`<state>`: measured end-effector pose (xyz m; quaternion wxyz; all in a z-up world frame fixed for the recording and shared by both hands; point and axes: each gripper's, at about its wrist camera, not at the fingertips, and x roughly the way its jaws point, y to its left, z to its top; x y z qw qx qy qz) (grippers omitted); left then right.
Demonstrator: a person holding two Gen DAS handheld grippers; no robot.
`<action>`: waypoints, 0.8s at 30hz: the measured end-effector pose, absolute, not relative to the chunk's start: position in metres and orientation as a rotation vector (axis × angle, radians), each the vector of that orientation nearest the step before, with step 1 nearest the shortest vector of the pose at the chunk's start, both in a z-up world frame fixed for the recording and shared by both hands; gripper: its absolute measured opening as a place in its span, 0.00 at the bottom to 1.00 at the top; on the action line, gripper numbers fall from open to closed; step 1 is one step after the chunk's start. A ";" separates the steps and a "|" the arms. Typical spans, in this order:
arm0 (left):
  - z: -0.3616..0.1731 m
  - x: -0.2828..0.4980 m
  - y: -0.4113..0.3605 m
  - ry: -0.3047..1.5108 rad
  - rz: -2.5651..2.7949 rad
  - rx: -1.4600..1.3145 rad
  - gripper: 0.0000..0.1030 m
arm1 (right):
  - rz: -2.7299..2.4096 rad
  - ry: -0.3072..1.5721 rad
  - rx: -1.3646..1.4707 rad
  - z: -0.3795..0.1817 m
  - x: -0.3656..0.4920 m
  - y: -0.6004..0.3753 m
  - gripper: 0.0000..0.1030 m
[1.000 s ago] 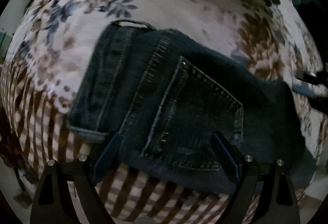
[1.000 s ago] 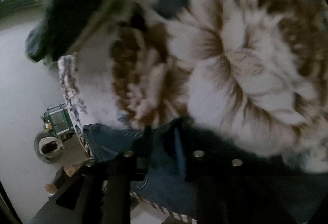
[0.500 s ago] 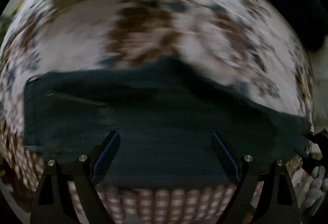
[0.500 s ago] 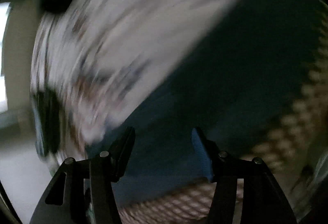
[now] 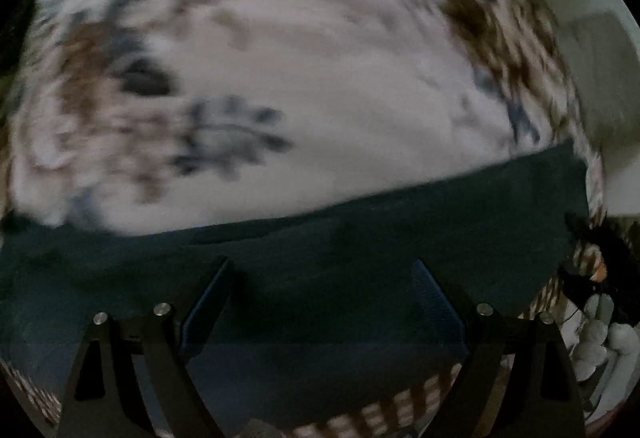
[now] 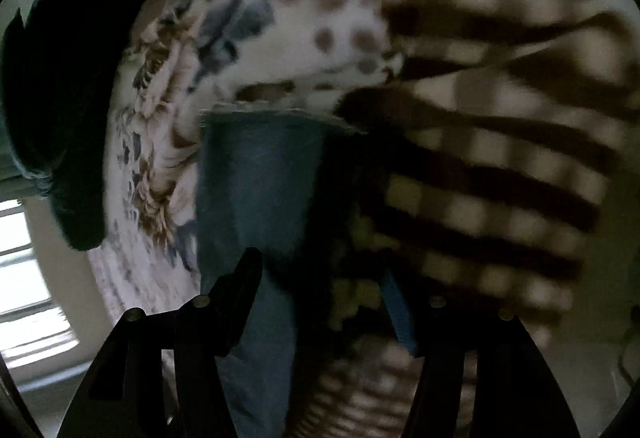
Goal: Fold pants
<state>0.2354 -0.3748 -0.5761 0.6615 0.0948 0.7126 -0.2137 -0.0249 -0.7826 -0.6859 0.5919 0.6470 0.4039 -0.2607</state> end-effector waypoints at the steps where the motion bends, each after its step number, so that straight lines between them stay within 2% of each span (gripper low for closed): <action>1: -0.587 0.233 -0.382 1.617 -0.469 0.263 0.88 | -0.584 0.911 1.509 -0.689 -0.025 -0.783 0.63; 4: -0.606 0.231 -0.386 1.610 -0.456 0.321 0.91 | -0.501 0.777 1.520 -0.691 -0.025 -0.784 0.65; 6: -0.609 0.231 -0.387 1.600 -0.475 0.308 1.00 | -0.443 0.719 1.529 -0.692 -0.024 -0.781 0.65; 14: -0.623 0.227 -0.401 1.542 -0.434 0.352 1.00 | -0.308 0.776 1.512 -0.700 0.003 -0.754 0.65; 19: -0.629 0.230 -0.408 1.573 -0.413 0.344 1.00 | -0.260 0.612 1.539 -0.700 0.020 -0.771 0.46; 22: -0.631 0.242 -0.417 1.565 -0.390 0.329 1.00 | -0.243 0.651 1.515 -0.708 0.048 -0.768 0.46; 23: -0.632 0.242 -0.419 1.560 -0.383 0.329 1.00 | -0.253 0.678 1.515 -0.713 0.056 -0.765 0.43; 24: -0.633 0.244 -0.421 1.561 -0.384 0.336 1.00 | -0.293 0.711 1.499 -0.715 0.063 -0.763 0.27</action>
